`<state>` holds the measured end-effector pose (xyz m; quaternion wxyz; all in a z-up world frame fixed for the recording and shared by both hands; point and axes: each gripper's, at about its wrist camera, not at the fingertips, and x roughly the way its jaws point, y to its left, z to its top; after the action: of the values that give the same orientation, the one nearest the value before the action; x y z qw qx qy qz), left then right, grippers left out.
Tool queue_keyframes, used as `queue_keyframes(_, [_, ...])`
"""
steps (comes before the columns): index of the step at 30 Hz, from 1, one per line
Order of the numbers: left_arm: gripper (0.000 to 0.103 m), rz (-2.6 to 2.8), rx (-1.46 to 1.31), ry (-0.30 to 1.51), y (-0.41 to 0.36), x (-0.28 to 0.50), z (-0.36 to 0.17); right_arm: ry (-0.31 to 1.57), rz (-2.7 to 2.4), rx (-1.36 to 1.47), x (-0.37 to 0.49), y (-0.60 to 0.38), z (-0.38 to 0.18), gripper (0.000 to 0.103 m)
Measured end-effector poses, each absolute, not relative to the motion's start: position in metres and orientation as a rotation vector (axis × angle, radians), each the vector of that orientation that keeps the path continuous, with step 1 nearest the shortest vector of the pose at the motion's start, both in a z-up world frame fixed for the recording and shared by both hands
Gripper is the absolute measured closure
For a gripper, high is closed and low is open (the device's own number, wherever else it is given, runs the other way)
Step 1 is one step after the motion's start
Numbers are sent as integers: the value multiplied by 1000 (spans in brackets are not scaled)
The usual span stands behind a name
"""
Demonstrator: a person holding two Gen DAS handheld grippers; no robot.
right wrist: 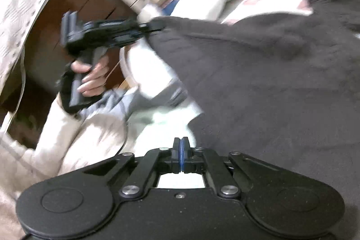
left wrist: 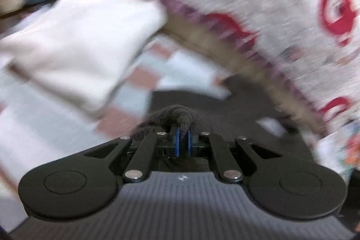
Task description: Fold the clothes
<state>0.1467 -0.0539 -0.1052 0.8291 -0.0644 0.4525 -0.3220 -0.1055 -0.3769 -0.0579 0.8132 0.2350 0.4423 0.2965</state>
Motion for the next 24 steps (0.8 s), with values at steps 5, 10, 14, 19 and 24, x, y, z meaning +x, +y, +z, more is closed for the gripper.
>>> queue_keyframes(5, [97,-618,-113,1067,-47,145,-133,962,415,276,-99,-352,-59,94])
queue_keyframes(10, [97,-623,-125,1031,-50,143,-126,894,380,80,-94,-339,-36,37])
queue_keyframes(14, [97,-622,-150,1033,-50,146,-127,934,357,-132,-97,-324,-55,36])
queue_keyframes(19, [97,-619,-160,1003,-50,147,-126,1006,231,105,-80,-351,-98,34])
queue_keyframes(24, [103,-552,-40,746,-51,126,-81,852,148,298,-107,-372,-60,91])
